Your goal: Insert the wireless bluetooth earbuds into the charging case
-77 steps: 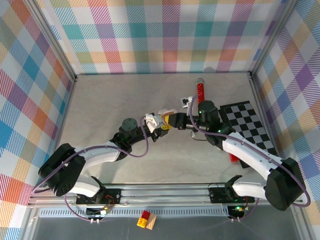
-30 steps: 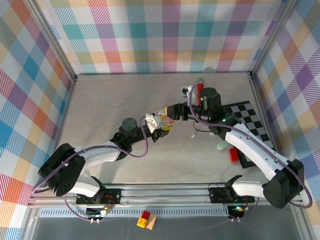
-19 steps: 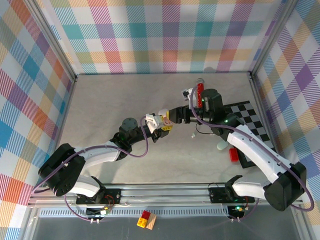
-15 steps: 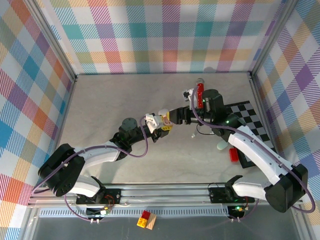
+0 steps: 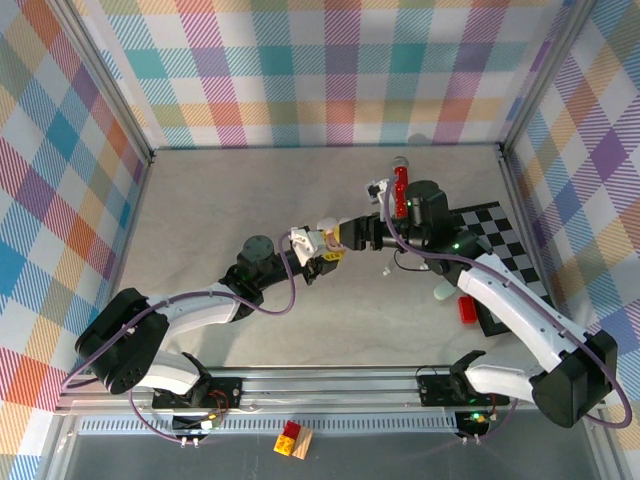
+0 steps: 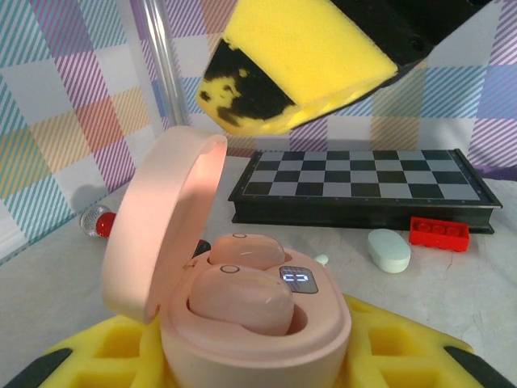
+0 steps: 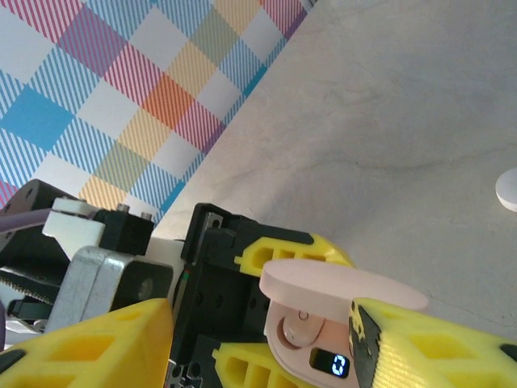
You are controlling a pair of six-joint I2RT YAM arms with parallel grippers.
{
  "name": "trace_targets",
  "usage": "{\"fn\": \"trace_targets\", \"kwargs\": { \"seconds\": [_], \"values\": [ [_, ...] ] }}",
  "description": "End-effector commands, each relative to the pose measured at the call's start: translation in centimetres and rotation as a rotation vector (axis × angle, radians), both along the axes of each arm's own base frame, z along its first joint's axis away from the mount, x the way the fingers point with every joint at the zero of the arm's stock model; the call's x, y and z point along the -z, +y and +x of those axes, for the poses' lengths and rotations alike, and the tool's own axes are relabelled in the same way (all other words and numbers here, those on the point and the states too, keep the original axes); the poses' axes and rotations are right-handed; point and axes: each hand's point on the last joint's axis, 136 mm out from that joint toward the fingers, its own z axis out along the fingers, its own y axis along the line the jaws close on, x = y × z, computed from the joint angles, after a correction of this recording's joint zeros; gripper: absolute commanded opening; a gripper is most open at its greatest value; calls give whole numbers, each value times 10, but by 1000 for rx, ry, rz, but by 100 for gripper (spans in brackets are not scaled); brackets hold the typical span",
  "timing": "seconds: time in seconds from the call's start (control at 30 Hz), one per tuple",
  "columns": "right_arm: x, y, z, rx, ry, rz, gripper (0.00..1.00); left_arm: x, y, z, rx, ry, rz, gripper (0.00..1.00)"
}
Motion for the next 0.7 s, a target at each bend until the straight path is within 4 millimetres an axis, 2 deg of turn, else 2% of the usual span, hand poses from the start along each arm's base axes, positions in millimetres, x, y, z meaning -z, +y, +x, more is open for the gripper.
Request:
{"fn": "trace_targets", "kwargs": {
  "seconds": [0.0, 0.17, 0.4, 0.67],
  "values": [
    [-24, 11, 7, -48, -74, 38, 60, -30, -7, -8, 38, -70, -65, 34],
    [-14, 18, 11, -77, -34, 21, 60, -31, -6, -7, 27, -72, -67, 34],
    [0, 7, -2, -56, 7, 3, 60, -34, -4, -3, 3, -72, -75, 34],
    [-6, -6, 2, 38, 1, 66, 60, -40, -3, -1, -9, -67, -92, 34]
  ]
}}
